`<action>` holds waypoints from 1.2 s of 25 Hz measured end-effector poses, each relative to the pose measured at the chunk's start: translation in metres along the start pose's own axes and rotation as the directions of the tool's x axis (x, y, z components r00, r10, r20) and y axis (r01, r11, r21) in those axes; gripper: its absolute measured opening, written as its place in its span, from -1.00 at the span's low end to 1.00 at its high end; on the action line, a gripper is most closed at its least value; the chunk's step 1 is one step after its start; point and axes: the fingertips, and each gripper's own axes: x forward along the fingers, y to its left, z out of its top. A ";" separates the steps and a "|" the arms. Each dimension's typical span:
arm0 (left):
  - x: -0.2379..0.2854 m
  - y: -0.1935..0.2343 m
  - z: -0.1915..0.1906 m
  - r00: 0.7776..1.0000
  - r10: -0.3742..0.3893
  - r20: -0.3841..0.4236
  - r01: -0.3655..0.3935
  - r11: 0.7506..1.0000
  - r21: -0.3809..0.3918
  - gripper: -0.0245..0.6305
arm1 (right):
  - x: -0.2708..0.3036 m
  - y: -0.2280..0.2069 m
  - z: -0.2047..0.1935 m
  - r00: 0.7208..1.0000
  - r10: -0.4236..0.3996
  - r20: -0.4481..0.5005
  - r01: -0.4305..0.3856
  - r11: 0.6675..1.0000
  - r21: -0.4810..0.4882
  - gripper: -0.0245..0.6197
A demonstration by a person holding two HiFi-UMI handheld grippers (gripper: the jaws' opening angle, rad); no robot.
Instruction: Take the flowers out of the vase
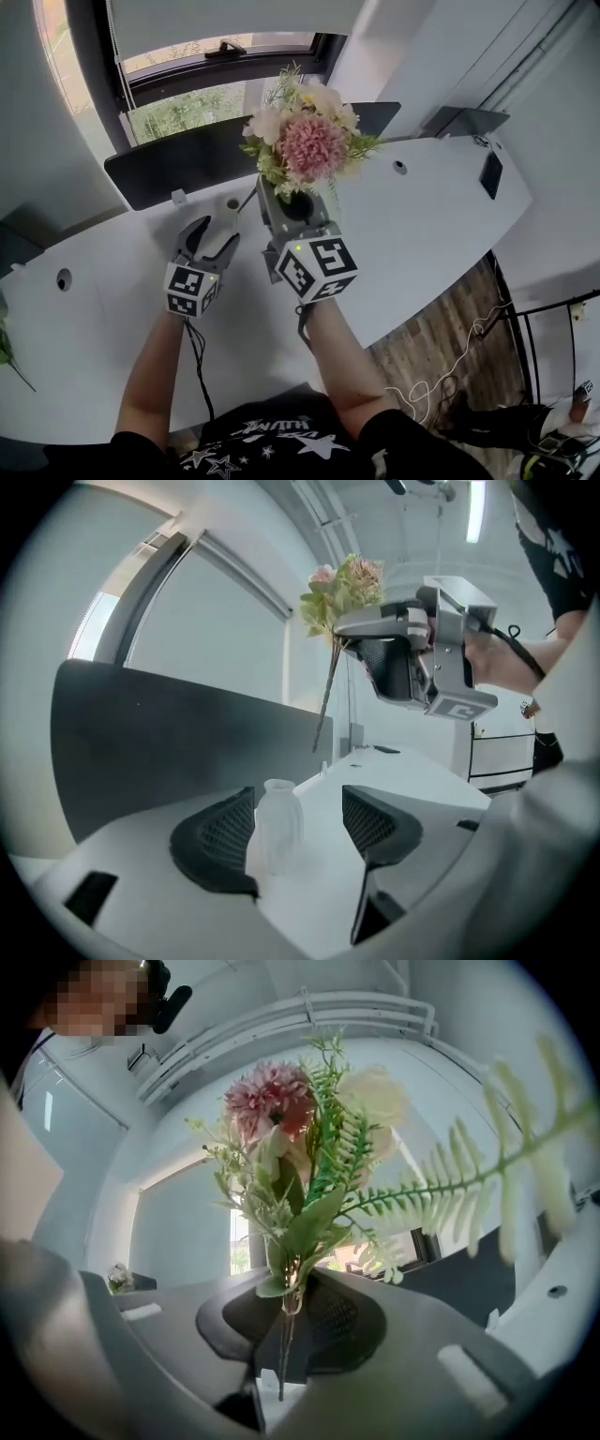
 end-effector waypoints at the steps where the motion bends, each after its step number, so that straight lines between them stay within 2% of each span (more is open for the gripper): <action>1: -0.010 -0.003 0.002 1.000 -0.005 0.007 0.005 1.000 0.003 -0.07 | -0.005 0.006 0.000 1.000 -0.001 -0.006 0.001 1.000 0.000 -0.72; 6: -0.067 -0.015 0.000 1.000 -0.003 0.010 0.003 1.000 -0.021 -0.07 | -0.033 0.046 -0.008 0.999 0.016 -0.046 -0.016 1.000 0.010 -0.72; 11: -0.131 -0.022 -0.024 0.999 -0.005 0.040 0.006 0.999 -0.032 -0.07 | -0.061 0.093 -0.047 0.995 0.011 -0.095 -0.010 1.000 0.019 -0.72; 17: -0.168 -0.029 0.006 0.999 -0.010 0.052 0.011 1.000 -0.023 -0.07 | -0.081 0.115 -0.042 0.988 -0.008 -0.154 0.011 1.000 0.023 -0.72; 24: -0.237 -0.047 0.006 0.995 -0.033 0.096 0.034 0.999 -0.002 -0.07 | -0.130 0.169 -0.060 0.981 -0.028 -0.192 0.029 1.000 0.002 -0.72; 27: -0.265 -0.046 0.011 0.991 -0.014 0.130 0.013 1.000 0.011 -0.07 | -0.144 0.190 -0.066 0.977 -0.035 -0.210 0.036 0.999 0.003 -0.72; 30: -0.291 -0.045 0.013 0.988 -0.001 0.155 0.003 1.000 -0.014 -0.07 | -0.159 0.212 -0.073 0.971 -0.035 -0.235 0.035 0.999 -0.003 -0.72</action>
